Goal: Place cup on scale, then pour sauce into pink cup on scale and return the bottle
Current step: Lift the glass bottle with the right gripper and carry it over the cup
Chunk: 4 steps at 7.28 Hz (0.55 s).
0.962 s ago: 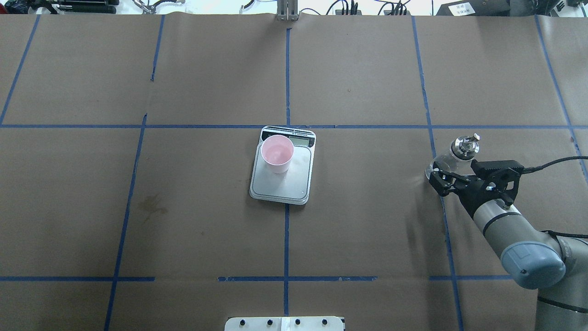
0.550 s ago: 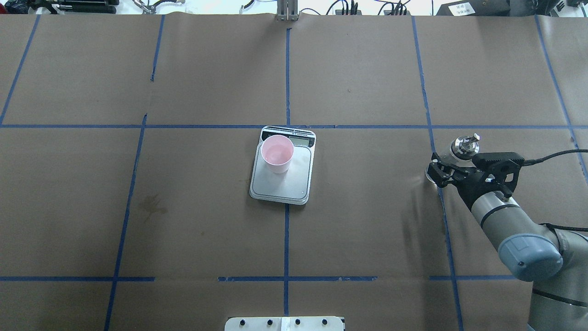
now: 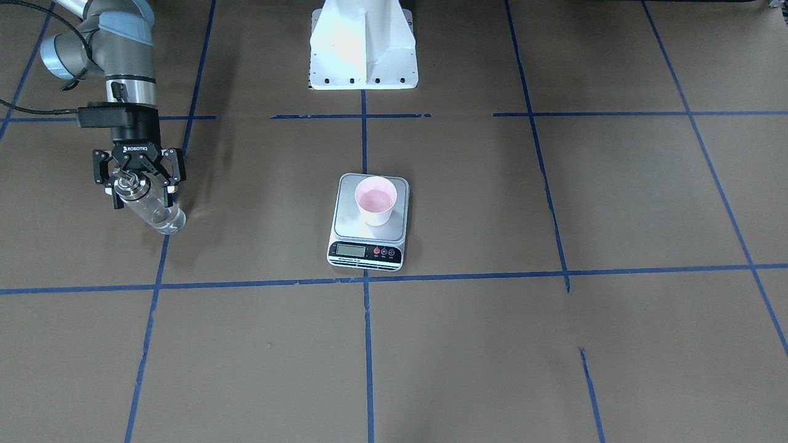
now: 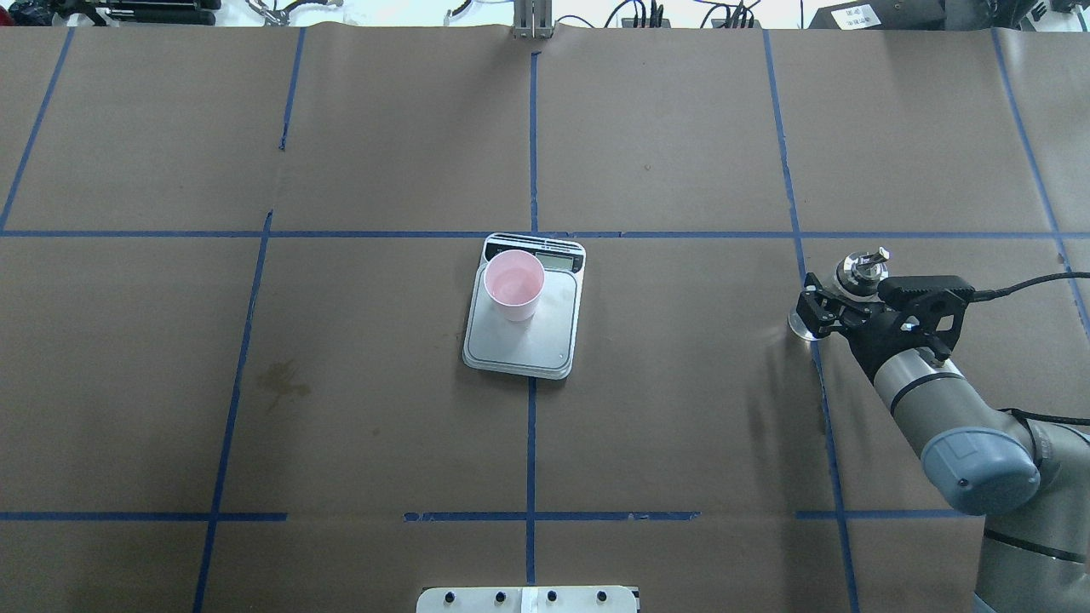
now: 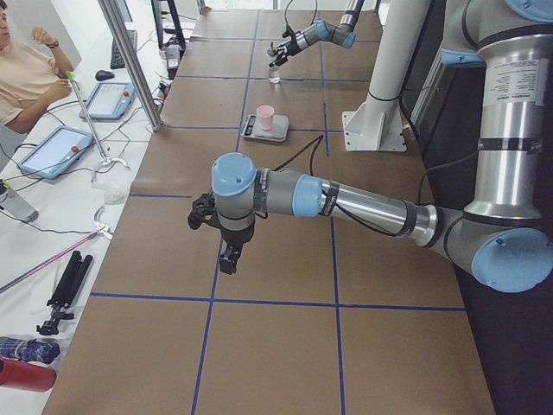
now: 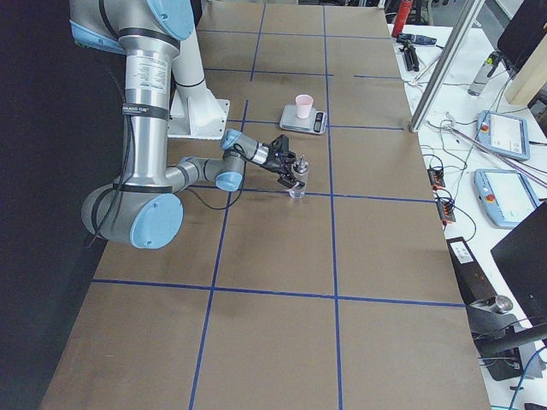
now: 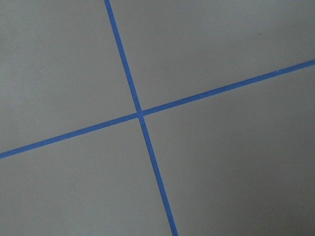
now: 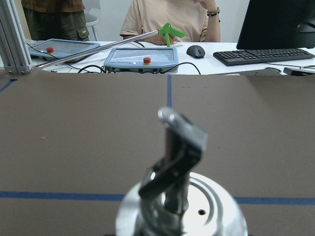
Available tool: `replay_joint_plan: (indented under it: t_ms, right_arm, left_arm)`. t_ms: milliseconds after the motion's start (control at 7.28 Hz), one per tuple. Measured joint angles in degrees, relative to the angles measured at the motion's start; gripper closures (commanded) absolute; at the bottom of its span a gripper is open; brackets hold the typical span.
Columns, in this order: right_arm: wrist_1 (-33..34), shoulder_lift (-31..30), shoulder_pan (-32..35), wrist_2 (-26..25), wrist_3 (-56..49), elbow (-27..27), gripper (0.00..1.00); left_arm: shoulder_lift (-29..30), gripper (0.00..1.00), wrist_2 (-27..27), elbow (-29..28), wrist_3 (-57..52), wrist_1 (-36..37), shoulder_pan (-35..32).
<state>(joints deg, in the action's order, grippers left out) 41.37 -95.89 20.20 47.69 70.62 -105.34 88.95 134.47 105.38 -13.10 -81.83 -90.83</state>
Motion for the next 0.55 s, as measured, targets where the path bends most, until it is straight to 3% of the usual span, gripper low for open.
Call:
replay_joint_plan:
  t_ms: [550]
  right_arm:
    - [-0.1, 0.4, 0.2, -2.7, -2.7, -0.7, 1.00]
  left_arm:
    - [-0.1, 0.00, -0.1, 0.1, 0.0, 0.1, 0.0]
